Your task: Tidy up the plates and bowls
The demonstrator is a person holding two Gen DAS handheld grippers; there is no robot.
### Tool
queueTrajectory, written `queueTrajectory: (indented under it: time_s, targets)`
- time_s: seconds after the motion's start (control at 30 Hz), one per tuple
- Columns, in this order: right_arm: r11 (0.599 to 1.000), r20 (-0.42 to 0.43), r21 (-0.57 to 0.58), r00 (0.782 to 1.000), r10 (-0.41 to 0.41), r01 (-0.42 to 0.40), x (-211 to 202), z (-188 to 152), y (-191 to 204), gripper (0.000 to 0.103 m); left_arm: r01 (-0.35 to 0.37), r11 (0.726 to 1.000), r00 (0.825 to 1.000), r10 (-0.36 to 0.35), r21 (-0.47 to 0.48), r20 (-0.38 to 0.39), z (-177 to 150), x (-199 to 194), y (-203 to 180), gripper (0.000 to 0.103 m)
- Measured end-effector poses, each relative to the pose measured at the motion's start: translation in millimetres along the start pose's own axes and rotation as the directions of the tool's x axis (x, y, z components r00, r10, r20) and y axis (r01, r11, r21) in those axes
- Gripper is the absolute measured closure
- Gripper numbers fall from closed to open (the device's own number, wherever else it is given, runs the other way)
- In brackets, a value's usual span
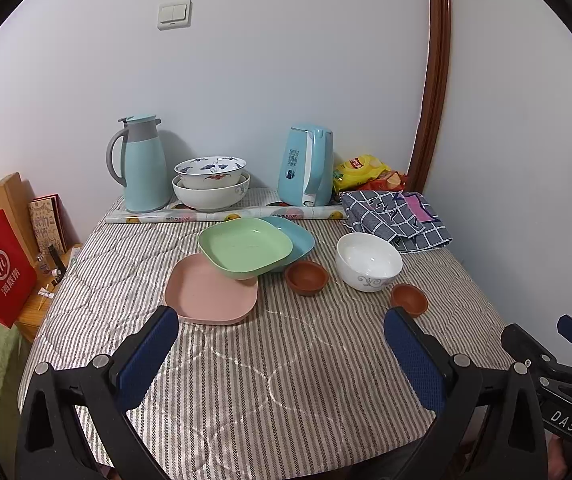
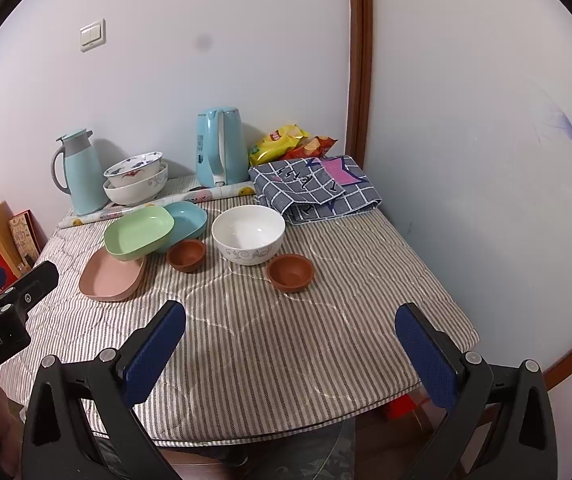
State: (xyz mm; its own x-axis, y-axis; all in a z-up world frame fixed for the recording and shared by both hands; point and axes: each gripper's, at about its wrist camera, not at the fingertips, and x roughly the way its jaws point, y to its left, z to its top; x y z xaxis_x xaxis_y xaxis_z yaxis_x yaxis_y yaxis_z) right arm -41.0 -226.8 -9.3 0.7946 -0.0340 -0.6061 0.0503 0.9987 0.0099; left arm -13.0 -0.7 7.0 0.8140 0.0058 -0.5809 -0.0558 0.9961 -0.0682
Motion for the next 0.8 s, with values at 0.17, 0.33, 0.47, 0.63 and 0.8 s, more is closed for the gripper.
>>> queueTrajectory:
  time_s: [0.17, 0.33, 0.47, 0.63, 0.8]
  targets:
    - [1.0, 0.002, 0.002, 1.0, 0.0, 0.0, 0.0, 0.4, 0.0, 0.0, 0.0, 1.0, 1.0, 0.0, 0.001, 0.002, -1.2, -0.2, 0.0, 0.0]
    - [1.0, 0.003, 0.001, 1.0, 0.001, -0.001, -0.8, -0.4, -0.6, 0.0, -0.001, 1.0, 1.0, 0.001, 0.0, 0.004, -1.9, -0.5, 0.2, 0.0]
    - [1.0, 0.005, 0.001, 1.0, 0.003, -0.003, -2.2, -0.4, 0.2, 0.0, -0.002, 1.0, 1.0, 0.002, 0.0, 0.004, -1.6, -0.7, 0.8, 0.0]
    - [1.0, 0.006, 0.001, 1.0, 0.004, -0.004, -3.1, -0.3, 0.5, 0.0, -0.002, 1.0, 1.0, 0.002, -0.001, 0.003, -0.4, -0.7, 2.0, 0.0]
    - [1.0, 0.005, 0.0, 1.0, 0.006, -0.006, -3.8, 0.6, 2.7, 0.0, -0.006, 1.0, 1.0, 0.006, -0.002, 0.007, 1.4, -0.2, 4.0, 0.0]
